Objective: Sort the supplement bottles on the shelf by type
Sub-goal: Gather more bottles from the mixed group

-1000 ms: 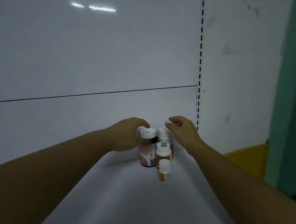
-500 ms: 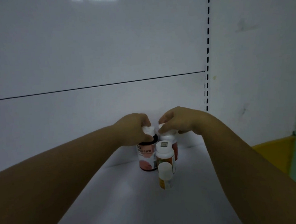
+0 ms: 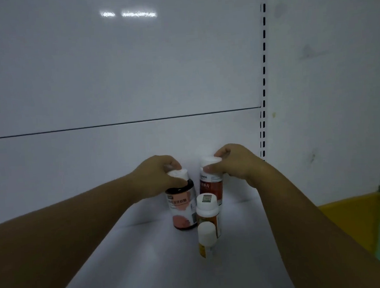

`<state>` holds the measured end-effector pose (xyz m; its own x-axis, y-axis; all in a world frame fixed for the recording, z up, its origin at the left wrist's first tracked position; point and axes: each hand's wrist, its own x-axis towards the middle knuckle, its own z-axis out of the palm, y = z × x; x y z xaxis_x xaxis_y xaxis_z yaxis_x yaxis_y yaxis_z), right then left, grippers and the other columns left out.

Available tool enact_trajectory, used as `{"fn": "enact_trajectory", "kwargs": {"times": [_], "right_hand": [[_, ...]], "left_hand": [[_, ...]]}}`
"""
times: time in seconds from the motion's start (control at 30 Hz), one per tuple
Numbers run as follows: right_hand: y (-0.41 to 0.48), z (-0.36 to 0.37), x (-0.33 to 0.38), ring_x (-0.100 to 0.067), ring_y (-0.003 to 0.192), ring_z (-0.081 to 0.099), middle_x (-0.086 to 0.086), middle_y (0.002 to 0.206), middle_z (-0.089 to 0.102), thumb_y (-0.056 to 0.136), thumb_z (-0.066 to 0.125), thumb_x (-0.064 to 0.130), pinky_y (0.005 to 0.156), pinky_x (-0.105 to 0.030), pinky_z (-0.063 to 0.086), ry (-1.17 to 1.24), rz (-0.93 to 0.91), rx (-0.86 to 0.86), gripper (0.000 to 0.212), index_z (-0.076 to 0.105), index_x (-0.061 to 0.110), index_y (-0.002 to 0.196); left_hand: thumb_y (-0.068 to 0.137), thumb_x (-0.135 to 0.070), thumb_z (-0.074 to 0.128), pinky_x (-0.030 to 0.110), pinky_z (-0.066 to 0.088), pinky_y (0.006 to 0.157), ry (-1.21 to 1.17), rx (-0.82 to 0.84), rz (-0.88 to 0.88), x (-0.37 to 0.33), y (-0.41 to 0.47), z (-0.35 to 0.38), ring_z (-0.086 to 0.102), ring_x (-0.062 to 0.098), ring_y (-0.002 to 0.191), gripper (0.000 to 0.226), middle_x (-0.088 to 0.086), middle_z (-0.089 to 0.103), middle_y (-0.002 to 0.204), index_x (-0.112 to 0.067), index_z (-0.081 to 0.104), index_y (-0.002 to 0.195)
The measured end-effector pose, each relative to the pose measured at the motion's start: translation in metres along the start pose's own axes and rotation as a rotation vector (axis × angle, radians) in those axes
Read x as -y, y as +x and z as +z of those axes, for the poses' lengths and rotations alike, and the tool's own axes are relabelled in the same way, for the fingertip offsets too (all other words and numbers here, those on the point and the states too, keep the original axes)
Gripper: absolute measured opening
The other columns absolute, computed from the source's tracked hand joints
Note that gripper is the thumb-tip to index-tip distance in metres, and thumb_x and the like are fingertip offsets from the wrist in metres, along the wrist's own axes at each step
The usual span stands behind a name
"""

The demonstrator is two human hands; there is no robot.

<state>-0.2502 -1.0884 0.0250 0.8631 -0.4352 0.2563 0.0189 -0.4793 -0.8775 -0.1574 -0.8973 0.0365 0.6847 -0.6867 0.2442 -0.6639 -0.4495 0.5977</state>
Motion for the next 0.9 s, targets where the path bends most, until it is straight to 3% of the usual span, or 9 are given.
{"fn": "enact_trajectory", "kwargs": {"times": [0.07,0.17,0.27,0.33,0.43,0.63,0.73,0.9], "right_hand": [[-0.002,-0.005,0.013,-0.012,0.075,0.058,0.000,0.089,0.061,0.065,0.081,0.021,0.053,-0.017,0.043,0.163,-0.068,-0.082,0.034,0.058,0.017,0.090],[-0.013,-0.009,0.041,-0.014,0.083,0.064,0.000,0.093,0.067,0.072,0.076,0.018,0.064,-0.022,0.048,0.432,-0.145,-0.147,0.033,0.063,0.018,0.103],[-0.032,-0.002,0.075,-0.013,0.079,0.067,-0.001,0.090,0.073,0.075,0.070,0.022,0.062,-0.024,0.051,0.610,-0.226,0.006,0.029,0.066,0.016,0.104],[-0.049,0.013,0.095,-0.010,0.071,0.067,0.002,0.079,0.073,0.072,0.066,0.031,0.057,-0.022,0.052,0.615,-0.283,0.195,0.025,0.069,0.017,0.093],[-0.077,0.045,0.125,-0.011,0.074,0.068,0.003,0.080,0.073,0.071,0.060,0.037,0.060,-0.022,0.053,0.558,-0.334,0.374,0.035,0.068,0.016,0.098],[-0.127,0.104,0.177,-0.015,0.079,0.070,0.000,0.092,0.073,0.072,0.059,0.035,0.061,-0.026,0.054,0.579,-0.356,0.468,0.043,0.063,0.023,0.113],[-0.149,0.138,0.206,-0.014,0.078,0.070,0.002,0.090,0.073,0.072,0.059,0.034,0.061,-0.026,0.054,0.542,-0.395,0.551,0.036,0.065,0.033,0.108],[-0.188,0.224,0.265,-0.014,0.080,0.067,-0.002,0.089,0.071,0.075,0.056,0.031,0.063,-0.026,0.053,0.565,-0.401,0.740,0.032,0.066,0.023,0.105]], "left_hand": [[0.071,-0.032,0.075,0.020,0.049,0.061,-0.065,-0.072,-0.010,-0.002,-0.010,-0.019,0.062,0.011,0.084,0.028,0.001,0.067,0.102,-0.023,0.062,0.094],[0.069,-0.034,0.075,0.035,0.057,0.073,-0.209,-0.147,-0.042,-0.012,-0.030,-0.057,0.067,0.020,0.086,0.025,0.006,0.069,0.097,-0.024,0.065,0.090],[0.063,-0.036,0.076,0.025,0.057,0.058,-0.310,-0.172,-0.009,-0.026,-0.064,-0.095,0.071,0.016,0.078,0.029,0.006,0.072,0.094,-0.028,0.068,0.090],[0.050,-0.046,0.073,0.018,0.053,0.052,-0.338,-0.203,0.015,-0.036,-0.093,-0.112,0.071,0.010,0.075,0.043,0.000,0.074,0.088,-0.031,0.071,0.090],[0.044,-0.049,0.070,0.017,0.052,0.050,-0.337,-0.265,0.009,-0.044,-0.137,-0.132,0.071,0.005,0.074,0.053,-0.007,0.075,0.083,-0.031,0.069,0.094],[0.038,-0.058,0.069,0.015,0.052,0.051,-0.344,-0.478,-0.012,-0.024,-0.224,-0.173,0.071,0.004,0.071,0.060,-0.009,0.074,0.080,-0.027,0.068,0.089],[0.037,-0.057,0.070,0.018,0.054,0.052,-0.324,-0.528,-0.039,-0.008,-0.265,-0.203,0.071,0.005,0.072,0.061,-0.007,0.074,0.081,-0.027,0.068,0.091],[0.042,-0.053,0.070,0.013,0.051,0.048,-0.273,-0.611,-0.083,0.031,-0.350,-0.272,0.070,0.002,0.071,0.056,-0.011,0.073,0.081,-0.028,0.068,0.092]]}}
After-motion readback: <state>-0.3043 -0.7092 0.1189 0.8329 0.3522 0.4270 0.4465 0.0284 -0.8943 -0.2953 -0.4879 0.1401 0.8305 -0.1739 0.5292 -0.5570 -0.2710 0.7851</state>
